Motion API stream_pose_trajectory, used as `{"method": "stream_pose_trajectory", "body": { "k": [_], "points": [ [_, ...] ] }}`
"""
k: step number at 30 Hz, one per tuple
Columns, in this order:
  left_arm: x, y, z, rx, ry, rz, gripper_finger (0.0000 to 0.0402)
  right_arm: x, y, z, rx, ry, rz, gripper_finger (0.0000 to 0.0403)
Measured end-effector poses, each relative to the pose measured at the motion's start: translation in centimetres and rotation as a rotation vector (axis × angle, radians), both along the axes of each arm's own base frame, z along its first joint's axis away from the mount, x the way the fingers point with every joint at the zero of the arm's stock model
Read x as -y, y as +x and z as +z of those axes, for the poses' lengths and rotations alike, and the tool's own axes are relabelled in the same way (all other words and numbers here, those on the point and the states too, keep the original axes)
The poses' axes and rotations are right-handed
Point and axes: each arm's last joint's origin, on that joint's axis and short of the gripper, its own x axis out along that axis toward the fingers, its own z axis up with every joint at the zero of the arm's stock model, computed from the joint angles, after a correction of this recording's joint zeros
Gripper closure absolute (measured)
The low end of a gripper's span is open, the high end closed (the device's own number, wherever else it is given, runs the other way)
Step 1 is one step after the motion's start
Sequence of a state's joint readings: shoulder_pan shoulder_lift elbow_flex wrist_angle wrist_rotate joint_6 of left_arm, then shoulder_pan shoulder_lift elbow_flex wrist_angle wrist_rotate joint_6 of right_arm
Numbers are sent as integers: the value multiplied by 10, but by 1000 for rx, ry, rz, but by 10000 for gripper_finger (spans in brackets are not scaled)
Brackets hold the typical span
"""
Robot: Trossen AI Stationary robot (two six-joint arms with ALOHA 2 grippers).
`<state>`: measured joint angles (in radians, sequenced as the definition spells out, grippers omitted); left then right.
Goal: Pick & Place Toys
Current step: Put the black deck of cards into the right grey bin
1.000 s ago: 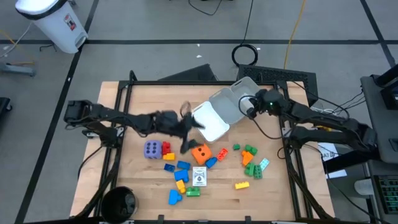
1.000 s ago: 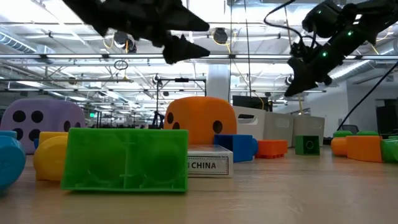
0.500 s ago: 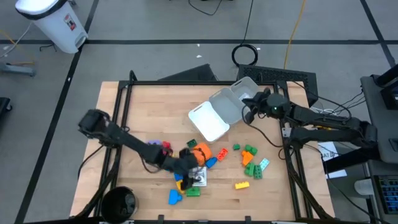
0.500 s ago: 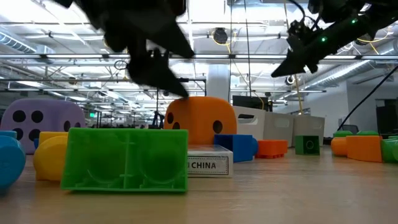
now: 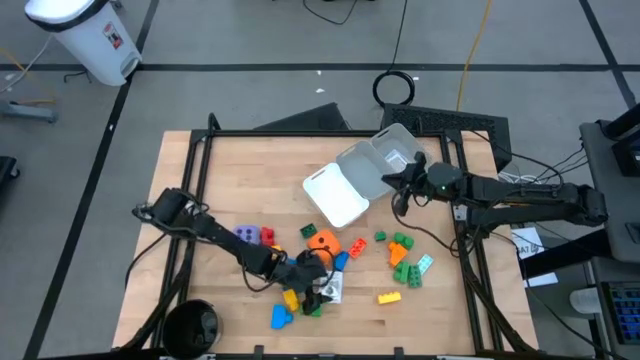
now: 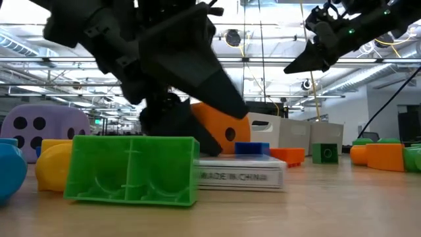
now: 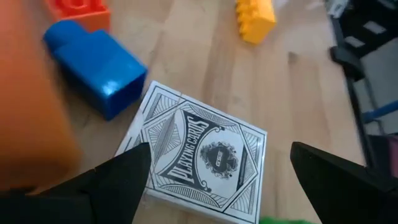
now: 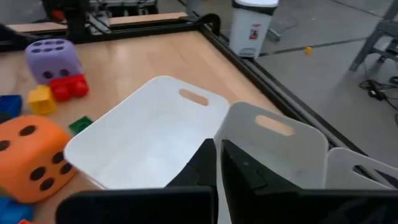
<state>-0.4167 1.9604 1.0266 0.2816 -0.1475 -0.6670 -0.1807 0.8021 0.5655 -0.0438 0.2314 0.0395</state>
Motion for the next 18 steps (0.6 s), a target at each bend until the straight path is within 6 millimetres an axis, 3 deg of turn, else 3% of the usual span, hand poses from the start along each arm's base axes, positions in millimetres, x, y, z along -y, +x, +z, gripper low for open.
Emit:
{"method": "stream_pose_trajectory", "body": {
  "k": [4,10,13,18],
  "points": [
    [-8,8,13,-49,-7,27,9,-7,1,-1,-15,2,38,402],
    [-3,30,69,-274,55,122,9,-12,1,-3,-34,1,66,402],
    [1,41,86,-321,19,201,9,-12,1,-4,-42,-1,66,402],
    [6,54,70,-389,-42,299,9,-12,0,-4,-46,4,64,402]
  ]
}}
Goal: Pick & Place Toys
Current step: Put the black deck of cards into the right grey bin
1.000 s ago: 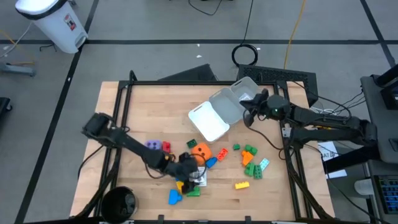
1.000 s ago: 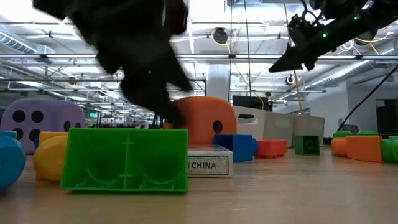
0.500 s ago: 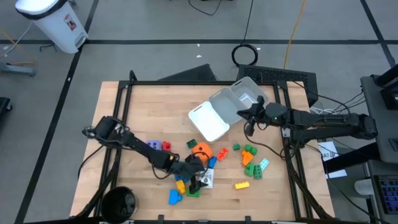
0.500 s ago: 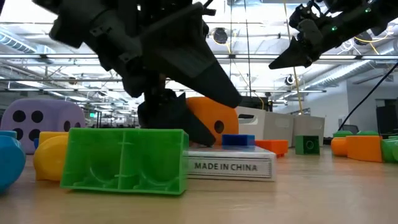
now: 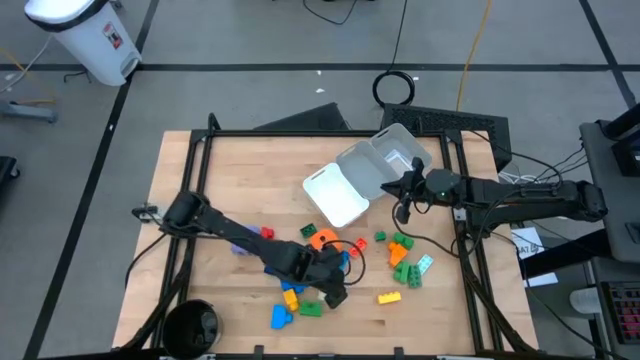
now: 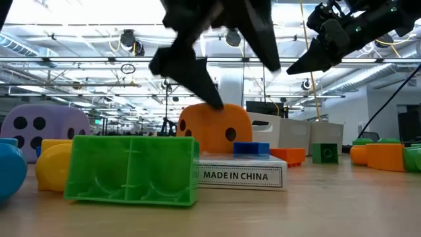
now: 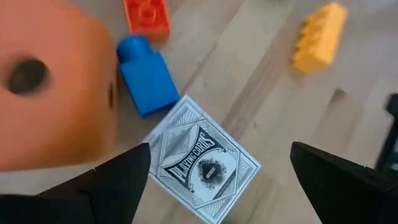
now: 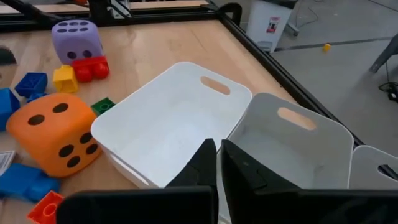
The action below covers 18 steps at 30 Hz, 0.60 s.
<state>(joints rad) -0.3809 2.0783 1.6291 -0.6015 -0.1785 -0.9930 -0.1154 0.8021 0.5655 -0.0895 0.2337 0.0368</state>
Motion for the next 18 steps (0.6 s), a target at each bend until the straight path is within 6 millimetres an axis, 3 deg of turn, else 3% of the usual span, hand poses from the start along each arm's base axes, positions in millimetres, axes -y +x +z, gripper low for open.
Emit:
{"method": "stream_pose_trajectory", "body": {
  "k": [6,11,18],
  "points": [
    [4,4,-34,-113,-112,127,9,0,0,0,4,2,-1,401],
    [7,4,-42,-147,-121,154,9,0,0,1,12,1,-1,402],
    [-3,-20,-43,-371,-3,143,9,0,1,1,17,0,-1,402]
  ]
}}
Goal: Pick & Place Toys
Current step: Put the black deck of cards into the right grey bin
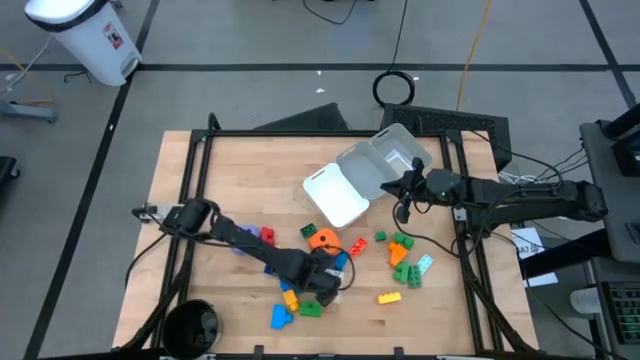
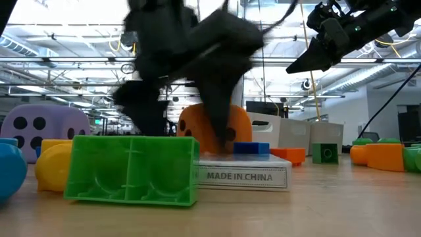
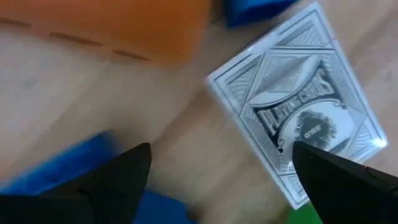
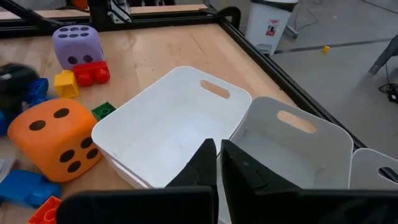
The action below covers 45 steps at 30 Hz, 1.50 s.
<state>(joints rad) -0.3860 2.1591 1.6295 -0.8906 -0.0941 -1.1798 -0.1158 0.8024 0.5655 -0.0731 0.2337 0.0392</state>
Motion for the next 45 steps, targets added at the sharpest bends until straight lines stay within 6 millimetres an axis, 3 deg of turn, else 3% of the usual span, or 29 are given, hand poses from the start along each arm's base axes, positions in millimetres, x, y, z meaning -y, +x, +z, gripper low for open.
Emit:
{"method": "stream_pose_trajectory", "body": {
  "k": [5,8,15,20,25,35,45],
  "points": [
    [-14,-8,6,-117,-6,78,9,0,0,0,3,0,0,402],
    [-17,-5,9,-83,-25,87,9,0,0,0,3,0,0,402],
    [-14,4,17,-10,-65,137,9,0,0,-1,-6,1,0,402],
    [-1,14,31,107,-138,174,9,0,0,0,-6,2,0,402],
    [8,15,18,123,-93,210,9,0,0,-1,-6,2,0,402],
    [8,24,-14,83,-70,234,9,0,0,0,-5,4,-1,403],
    [9,21,-17,70,-23,124,9,0,0,-1,-9,6,-1,403]
  ]
}}
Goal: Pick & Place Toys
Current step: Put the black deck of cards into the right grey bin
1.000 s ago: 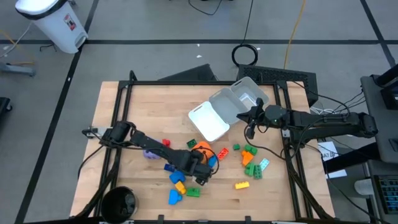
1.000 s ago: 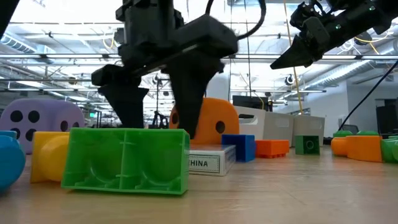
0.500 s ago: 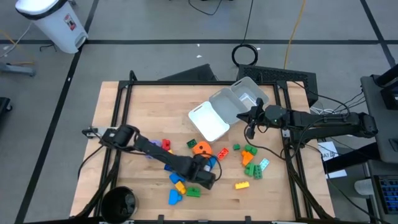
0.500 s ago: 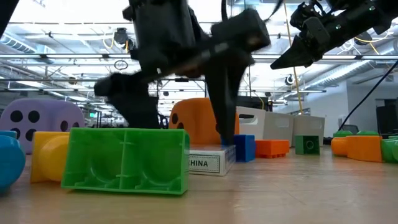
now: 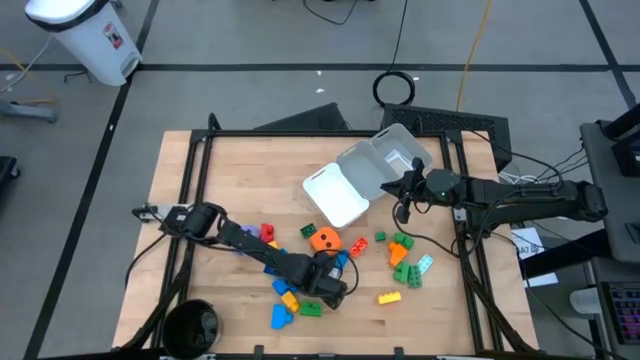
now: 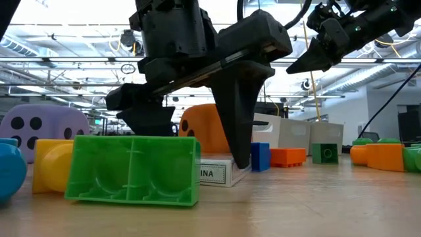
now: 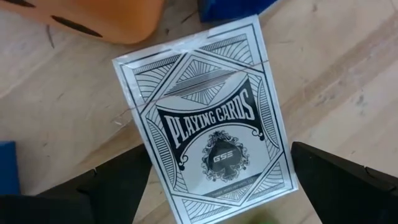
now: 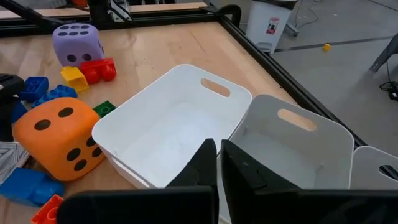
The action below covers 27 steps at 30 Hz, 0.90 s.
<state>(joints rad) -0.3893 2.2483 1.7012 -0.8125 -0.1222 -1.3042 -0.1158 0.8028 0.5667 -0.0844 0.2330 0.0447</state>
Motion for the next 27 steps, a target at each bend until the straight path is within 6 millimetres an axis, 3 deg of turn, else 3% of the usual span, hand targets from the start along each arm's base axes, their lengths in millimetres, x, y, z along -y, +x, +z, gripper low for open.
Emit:
{"method": "stream_pose_trajectory", "body": {
  "k": [8,14,19,24,27],
  "points": [
    [-4,-2,-2,-25,51,-25,14,0,0,0,1,14,-5,403],
    [-5,-2,-2,-18,91,-48,88,0,0,0,2,14,-5,403],
    [-9,1,-2,-6,105,-91,90,0,0,0,2,14,-5,403],
    [-12,-3,15,7,113,-119,90,0,0,0,2,14,-4,403],
    [-11,-8,36,65,149,-124,90,0,0,0,2,14,-4,403]
  ]
}}
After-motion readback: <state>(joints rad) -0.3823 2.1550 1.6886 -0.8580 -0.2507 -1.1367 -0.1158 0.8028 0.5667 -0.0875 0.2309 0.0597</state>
